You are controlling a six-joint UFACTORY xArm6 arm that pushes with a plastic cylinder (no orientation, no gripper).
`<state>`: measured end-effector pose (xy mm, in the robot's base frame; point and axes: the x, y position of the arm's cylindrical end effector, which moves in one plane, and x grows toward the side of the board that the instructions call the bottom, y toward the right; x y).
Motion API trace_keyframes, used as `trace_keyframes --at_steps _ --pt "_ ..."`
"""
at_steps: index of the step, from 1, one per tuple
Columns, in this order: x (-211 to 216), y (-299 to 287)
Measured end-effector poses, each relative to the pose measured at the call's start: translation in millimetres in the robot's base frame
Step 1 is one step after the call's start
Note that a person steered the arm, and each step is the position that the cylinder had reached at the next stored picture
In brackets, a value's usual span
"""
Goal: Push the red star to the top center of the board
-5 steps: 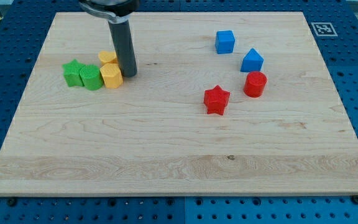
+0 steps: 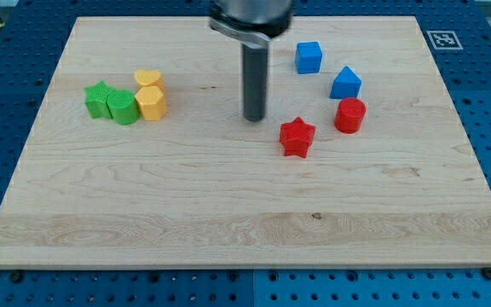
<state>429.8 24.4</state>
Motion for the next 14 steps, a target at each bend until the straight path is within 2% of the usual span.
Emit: trace_keyframes --at_steps 1,4,5,6,7,8,10,11,13,14 --pt "10 9" --pt "2 5" --pt "28 -27" --pt "70 -14" --pt "87 26" --pt "86 26" --pt "19 35" --pt "4 37" --pt "11 77" --pt "5 77"
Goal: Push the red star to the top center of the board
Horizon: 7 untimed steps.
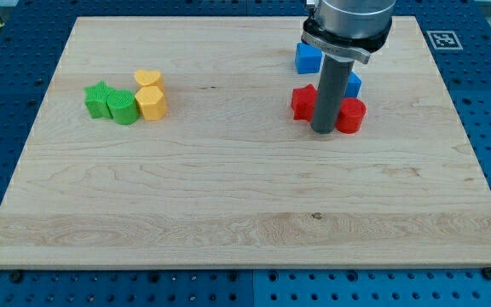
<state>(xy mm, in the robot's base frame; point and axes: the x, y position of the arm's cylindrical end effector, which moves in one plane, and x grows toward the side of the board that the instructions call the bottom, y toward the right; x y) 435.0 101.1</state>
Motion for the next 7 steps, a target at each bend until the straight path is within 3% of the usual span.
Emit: trace_keyframes --at_steps 5,7 --pt "-117 -84" --pt "-156 -92"
